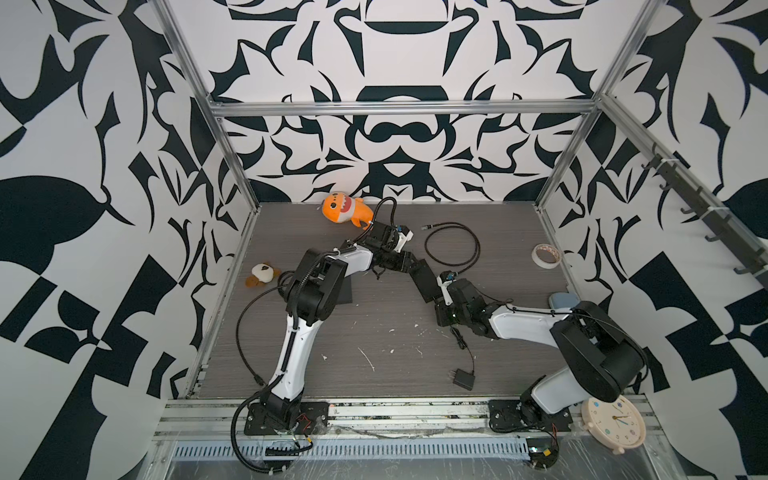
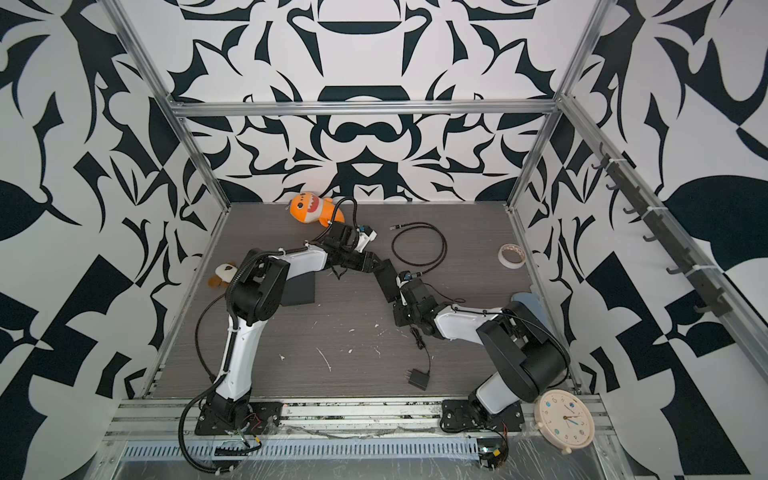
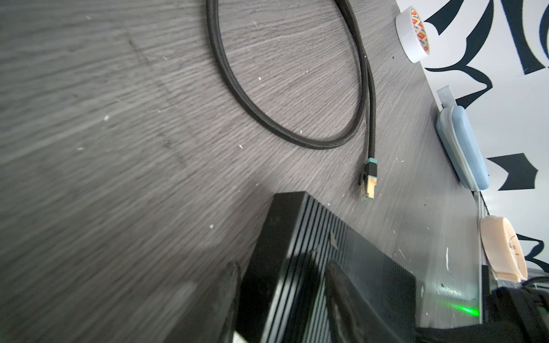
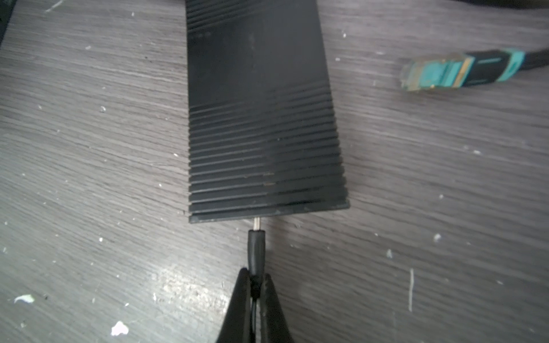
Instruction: Insert the plug into the switch port
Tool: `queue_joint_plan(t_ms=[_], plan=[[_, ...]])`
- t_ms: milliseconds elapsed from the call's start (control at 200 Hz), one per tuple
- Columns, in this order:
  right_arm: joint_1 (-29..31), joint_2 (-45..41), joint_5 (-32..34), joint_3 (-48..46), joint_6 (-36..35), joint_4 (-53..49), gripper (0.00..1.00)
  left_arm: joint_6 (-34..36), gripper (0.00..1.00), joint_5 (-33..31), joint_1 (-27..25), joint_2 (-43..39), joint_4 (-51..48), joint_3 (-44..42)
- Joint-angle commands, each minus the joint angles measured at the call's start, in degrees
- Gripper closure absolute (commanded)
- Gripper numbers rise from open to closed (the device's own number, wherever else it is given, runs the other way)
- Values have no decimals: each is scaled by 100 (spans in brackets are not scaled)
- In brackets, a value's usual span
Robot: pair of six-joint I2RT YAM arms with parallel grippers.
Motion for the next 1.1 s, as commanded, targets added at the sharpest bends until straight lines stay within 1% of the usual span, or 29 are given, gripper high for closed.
queue_joint_plan(t_ms=[0,160,505,760,850,935,980,1025,1095], plan=[[-52,113,-284,230,-302,528,92,214,51,365,-153,247,-822,-35],[-199,243,-472,317,-386,505,91,472,51,472,-162,345,-1099,121],[-301,515,-13,503,-253,536,91,619,53,745,-206,227,-1117,-80],[-339,685,-171,802,-306,511,91,740,54,997,-274,176,-1107,-149],[-341,664,-203,866,-320,396,89,785,54,1189,-289,142,-1086,-184],[-346,547,-261,835,-282,179,85,697,54,861,-278,106,-1090,-202],[-341,447,-314,749,-238,102,82,587,53,531,-230,69,-1038,-222],[-343,328,-336,646,-182,26,78,289,53,366,-131,-16,-724,-372],[-372,130,-312,489,-119,-225,76,-257,52,165,70,-195,-106,-680]])
